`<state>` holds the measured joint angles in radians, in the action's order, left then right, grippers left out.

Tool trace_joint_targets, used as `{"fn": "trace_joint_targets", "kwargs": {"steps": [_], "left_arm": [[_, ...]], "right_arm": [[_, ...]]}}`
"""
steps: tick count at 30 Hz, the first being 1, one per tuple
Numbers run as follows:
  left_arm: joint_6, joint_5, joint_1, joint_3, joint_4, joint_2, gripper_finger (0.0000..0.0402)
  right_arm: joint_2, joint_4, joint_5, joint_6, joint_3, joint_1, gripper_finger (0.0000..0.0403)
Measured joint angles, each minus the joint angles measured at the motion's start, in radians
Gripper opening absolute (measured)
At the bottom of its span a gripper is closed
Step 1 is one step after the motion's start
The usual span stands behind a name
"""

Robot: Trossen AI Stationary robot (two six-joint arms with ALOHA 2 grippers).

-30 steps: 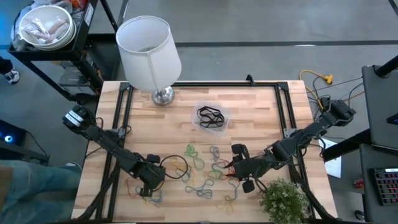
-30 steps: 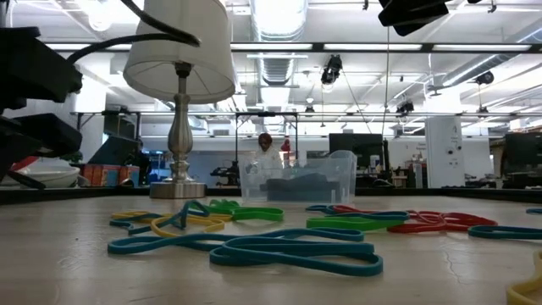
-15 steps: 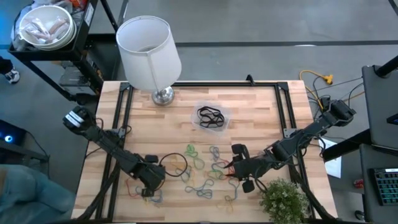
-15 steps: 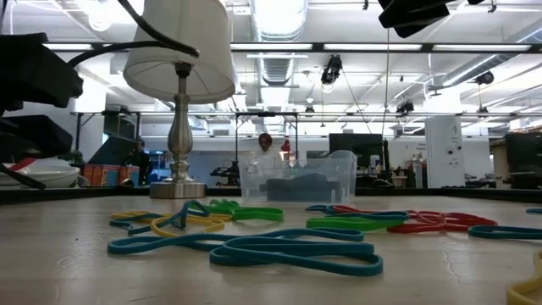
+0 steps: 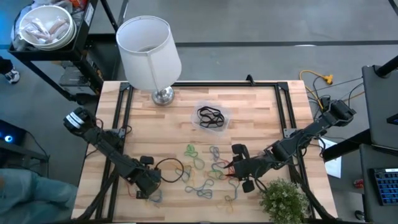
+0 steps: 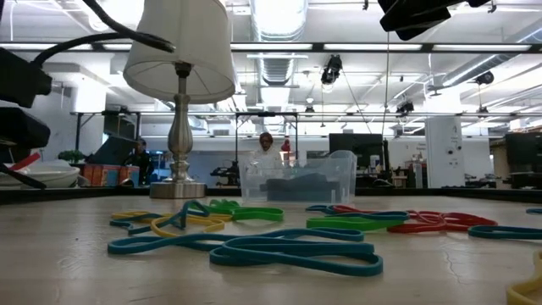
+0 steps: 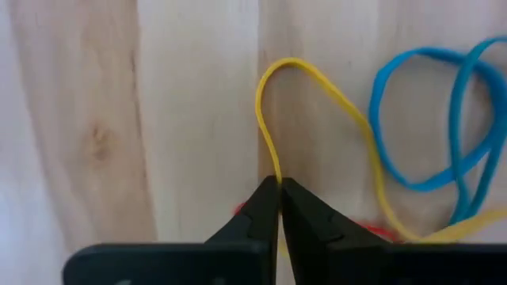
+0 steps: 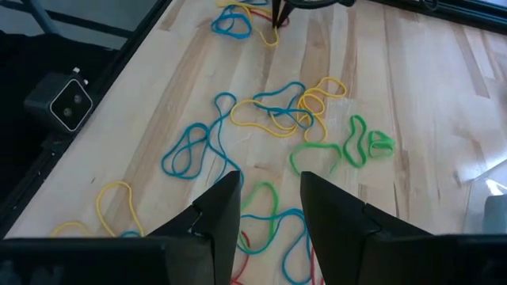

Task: Pick and place rubber bands into bin
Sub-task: Put the yellow rubber bands into the bin

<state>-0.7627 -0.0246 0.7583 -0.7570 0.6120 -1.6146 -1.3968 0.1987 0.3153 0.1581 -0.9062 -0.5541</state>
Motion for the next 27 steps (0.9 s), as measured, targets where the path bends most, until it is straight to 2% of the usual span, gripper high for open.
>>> {"fn": "trace_joint_targets", "kwargs": {"steps": [7, 15, 18, 23, 27], "left_arm": [[0.121, -0.158, 0.002, -0.027, 0.051, 0.003, 0.0], [0.249, -0.514, -0.007, -0.152, 0.117, 0.002, 0.0], [0.31, -0.6, -0.005, -0.187, 0.125, 0.005, 0.0], [0.396, -0.817, -0.02, -0.238, 0.118, 0.009, 0.0], [0.462, -0.944, -0.051, -0.267, 0.113, 0.025, 0.0]], "right_arm": [[0.0, 0.0, 0.0, 0.0, 0.0, 0.0, 0.0128], [0.0, -0.004, 0.001, 0.0, 0.0, 0.0, 0.0128], [0.0, -0.004, 0.001, 0.0, 0.0, 0.0, 0.0128], [0.0, -0.004, 0.001, -0.001, 0.0, 0.0, 0.0128], [0.0, -0.004, 0.001, -0.001, 0.0, 0.0, 0.0128]]}}
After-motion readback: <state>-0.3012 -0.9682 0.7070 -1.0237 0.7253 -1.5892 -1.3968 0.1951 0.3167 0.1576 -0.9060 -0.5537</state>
